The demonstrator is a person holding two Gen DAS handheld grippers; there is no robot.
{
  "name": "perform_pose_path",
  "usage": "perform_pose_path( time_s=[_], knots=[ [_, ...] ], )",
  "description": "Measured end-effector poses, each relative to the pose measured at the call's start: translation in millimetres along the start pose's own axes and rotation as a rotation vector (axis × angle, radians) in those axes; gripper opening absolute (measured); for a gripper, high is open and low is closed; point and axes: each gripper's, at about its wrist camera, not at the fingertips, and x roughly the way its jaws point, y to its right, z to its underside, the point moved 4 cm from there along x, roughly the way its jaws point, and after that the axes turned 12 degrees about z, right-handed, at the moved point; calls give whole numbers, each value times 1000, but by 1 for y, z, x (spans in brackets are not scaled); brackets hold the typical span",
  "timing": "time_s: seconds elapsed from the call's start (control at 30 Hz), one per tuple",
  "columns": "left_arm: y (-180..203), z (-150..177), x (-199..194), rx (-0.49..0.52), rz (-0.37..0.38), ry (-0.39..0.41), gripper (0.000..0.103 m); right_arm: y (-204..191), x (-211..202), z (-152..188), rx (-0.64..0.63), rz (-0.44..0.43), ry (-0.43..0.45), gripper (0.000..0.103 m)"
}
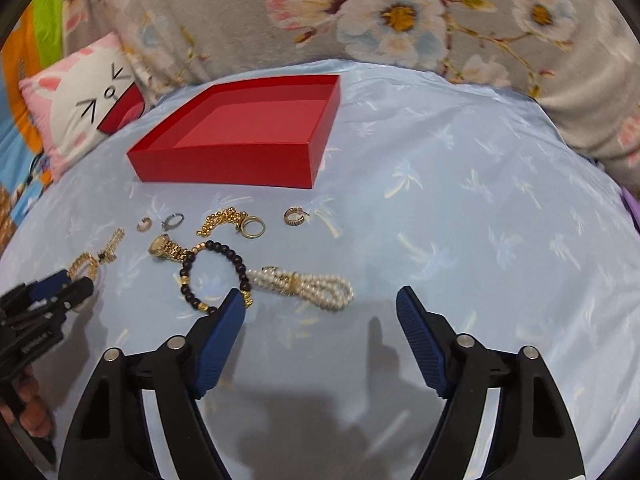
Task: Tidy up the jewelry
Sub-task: 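Move the left tool to the gold bangle while the right tool approaches the pearl bracelet, then grasp the gold bangle with the left tool while the right tool grasps the pearl bracelet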
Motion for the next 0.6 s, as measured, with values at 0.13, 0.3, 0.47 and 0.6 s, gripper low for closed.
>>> perform_pose_path(
  time_s=[0.13,0.3,0.47,0.6],
  knots=[
    [-4,1,1,-21,14,-8,54,-8,17,-4,-123,-28,-10,69],
    [-4,2,2,-23,19,-11,54,-14,32,-5,-195,-97,-32,68],
    [-3,2,3,-18,20,-16,54,-16,40,-8,-202,-155,-42,65],
    [-3,2,3,-20,19,-19,54,-18,35,-5,-206,-171,-37,47]
  ],
)
